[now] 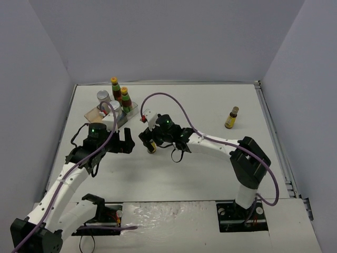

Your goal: Organize the condiment bottles

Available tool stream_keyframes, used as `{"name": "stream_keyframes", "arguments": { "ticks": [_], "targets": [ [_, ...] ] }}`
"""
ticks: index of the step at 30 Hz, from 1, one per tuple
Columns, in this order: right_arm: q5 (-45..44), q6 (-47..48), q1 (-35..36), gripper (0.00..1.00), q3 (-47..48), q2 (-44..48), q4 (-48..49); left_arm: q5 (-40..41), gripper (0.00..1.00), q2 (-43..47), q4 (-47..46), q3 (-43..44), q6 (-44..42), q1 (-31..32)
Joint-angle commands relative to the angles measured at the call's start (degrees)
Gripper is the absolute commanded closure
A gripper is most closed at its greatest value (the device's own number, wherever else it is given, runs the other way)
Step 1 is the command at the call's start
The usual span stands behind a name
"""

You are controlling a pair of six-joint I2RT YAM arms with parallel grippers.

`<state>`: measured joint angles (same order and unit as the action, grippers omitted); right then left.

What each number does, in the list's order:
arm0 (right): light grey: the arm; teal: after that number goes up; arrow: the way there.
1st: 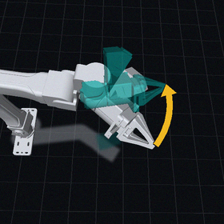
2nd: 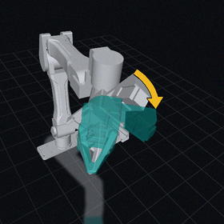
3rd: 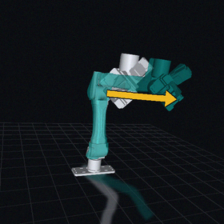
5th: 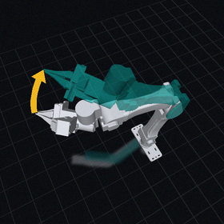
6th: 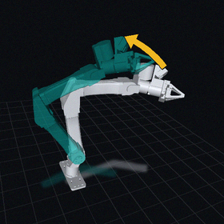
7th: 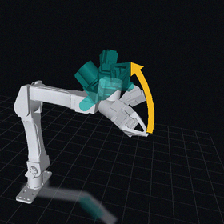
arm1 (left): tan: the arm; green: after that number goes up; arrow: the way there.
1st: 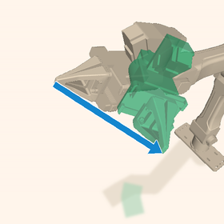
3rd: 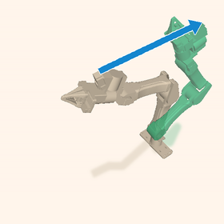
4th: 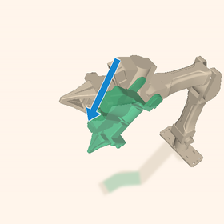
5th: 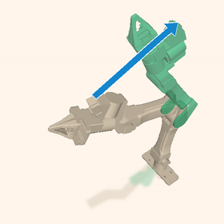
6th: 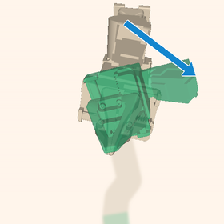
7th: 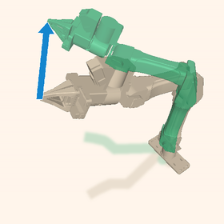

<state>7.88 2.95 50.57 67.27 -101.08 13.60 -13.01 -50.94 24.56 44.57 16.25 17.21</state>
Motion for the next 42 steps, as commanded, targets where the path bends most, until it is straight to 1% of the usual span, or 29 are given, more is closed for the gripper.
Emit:
{"name": "stream_keyframes", "arguments": {
  "ticks": [1, 5, 6, 9, 11, 14, 15, 17, 22, 23, 25, 26, 30, 32, 33, 35, 36, 38, 39, 42],
  "targets": [
    [-5.32, 0.13, -0.99, 0.05, -0.68, 12.28, -1.9, 2.81, 0.03, -3.06, -6.41, 5.96, 1.81, 4.18],
    [-7.71, -0.98, -3.72, 0.01, -5.04, 20.14, -5.8, 4.14, 0.03, -6.65, -9.21, 8.3, 2.38, 8.28],
    [-9.31, -1.25, -5.64, 0.0, -6.09, 21.98, -6.43, 5.02, 0.03, -7.36, -9.91, 8.74, 2.31, 9.09],
    [-10.6, -2.67, -11.02, 0.0, -10.46, 31.01, -8.4, 7.01, 0.03, -12.28, -12.24, 10.96, 2.39, 12.83],
    [-12.22, -2.86, -13.58, 0.0, -13.38, 34.85, -9.67, 8.2, 0.03, -14.91, -13.16, 12.5, 2.65, 15.45],
    [-15.02, -2.86, -16.21, 0.0, -14.93, 39.58, -11.01, 11.07, 0.03, -18.64, -13.99, 13.25, 4.43, 16.86],
    [-16.43, -4.36, -17.15, 0.0, -15.76, 41.62, -11.45, 13.14, 0.03, -20.65, -14.18, 13.66, 5.76, 17.53],
    [-17.54, -4.6, -18.14, 0.0, -16.74, 43.75, -11.9, 15.42, 0.04, -22.78, -15.08, 13.77, 6.93, 18.15],
    [-17.68, -5.04, -19.52, 0.0, -18.21, 46.02, -13.0, 20.48, 0.13, -27.14, -15.34, 14.64, 9.23, 19.59],
    [-17.46, -5.32, -19.8, 0.0, -18.5, 46.23, -13.08, 22.16, 0.16, -28.02, -15.34, 14.85, 9.87, 19.8],
    [-17.19, -5.39, -19.87, 0.0, -18.83, 46.23, -13.08, 23.04, 0.23, -29.08, -15.54, 14.92, 10.47, 19.93],
    [-17.14, -5.39, -19.93, 0.0, -18.93, 46.17, -13.08, 23.35, 0.28, -29.66, -15.58, 15.0, 10.73, 20.03],
    [-17.12, -4.84, -20.4, 0.0, -18.77, 45.41, -13.08, 24.3, 0.55, -30.8, -14.71, 15.52, 11.57, 20.56],
    [-17.04, -4.51, -20.56, 0.0, -18.54, 44.93, -13.08, 25.14, 0.75, -29.8, -13.78, 15.62, 12.33, 20.66],
    [-17.03, -4.34, -20.7, 0.0, -18.39, 44.78, -13.02, 25.58, 0.82, -29.26, -13.32, 15.74, 12.54, 20.62],
    [-16.91, -4.09, -21.0, 0.0, -18.2, 44.27, -12.99, 26.75, 0.91, -27.93, -11.56, 16.46, 12.64, 20.35],
    [-16.8, -3.97, -21.14, 0.0, -18.08, 43.95, -12.97, 27.35, 0.95, -27.27, -10.56, 16.87, 12.67, 20.14],
    [-16.43, -3.75, -21.37, 0.0, -17.95, 43.36, -12.82, 28.41, 0.96, -25.82, -6.87, 18.17, 12.67, 18.69],
    [-16.41, -3.66, -21.54, 0.0, -17.96, 43.33, -12.74, 28.63, 0.96, -25.25, -6.55, 18.65, 12.59, 17.74],
    [-15.7, -3.65, -22.04, 0.0, -17.88, 43.16, -12.4, 27.98, 0.97, -22.88, -2.03, 21.38, 11.66, 12.47]
  ]
}}
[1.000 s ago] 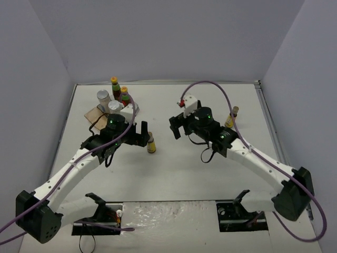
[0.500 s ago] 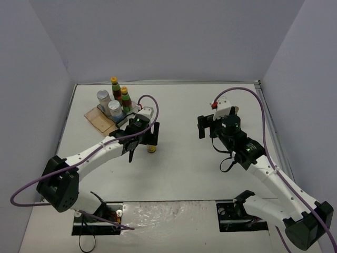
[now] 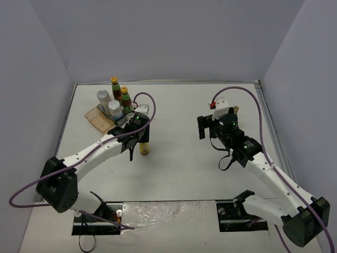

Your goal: Organize the condiment bottles

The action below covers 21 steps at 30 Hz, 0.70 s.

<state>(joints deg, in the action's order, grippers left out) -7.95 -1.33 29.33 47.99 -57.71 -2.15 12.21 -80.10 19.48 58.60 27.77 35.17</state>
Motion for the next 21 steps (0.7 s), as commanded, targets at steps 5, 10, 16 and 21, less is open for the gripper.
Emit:
{"name": "stream_keyframes", "arguments": {
  "ticks": [5, 10, 16, 21],
  "targets": [
    [0.57, 0.63, -1.39, 0.0, 1.31, 0.46, 3.38, 1.31, 0.96, 7.76, 7.44, 13.63, -3.55, -16.56],
    [1.18, 0.45, -1.95, 0.0, 0.88, 1.77, 3.38, -0.56, 0.97, 4.79, 8.12, 20.39, -5.31, -28.07],
    [1.93, 0.61, -2.85, 0.0, 0.45, 2.85, 3.38, -1.31, 0.97, -1.71, 3.72, 25.65, -5.59, -34.88],
    [2.61, 0.41, -3.34, 0.0, -0.04, 3.18, 3.38, -0.63, 0.97, -8.55, -0.27, 29.55, -6.01, -38.25]
  ]
}}
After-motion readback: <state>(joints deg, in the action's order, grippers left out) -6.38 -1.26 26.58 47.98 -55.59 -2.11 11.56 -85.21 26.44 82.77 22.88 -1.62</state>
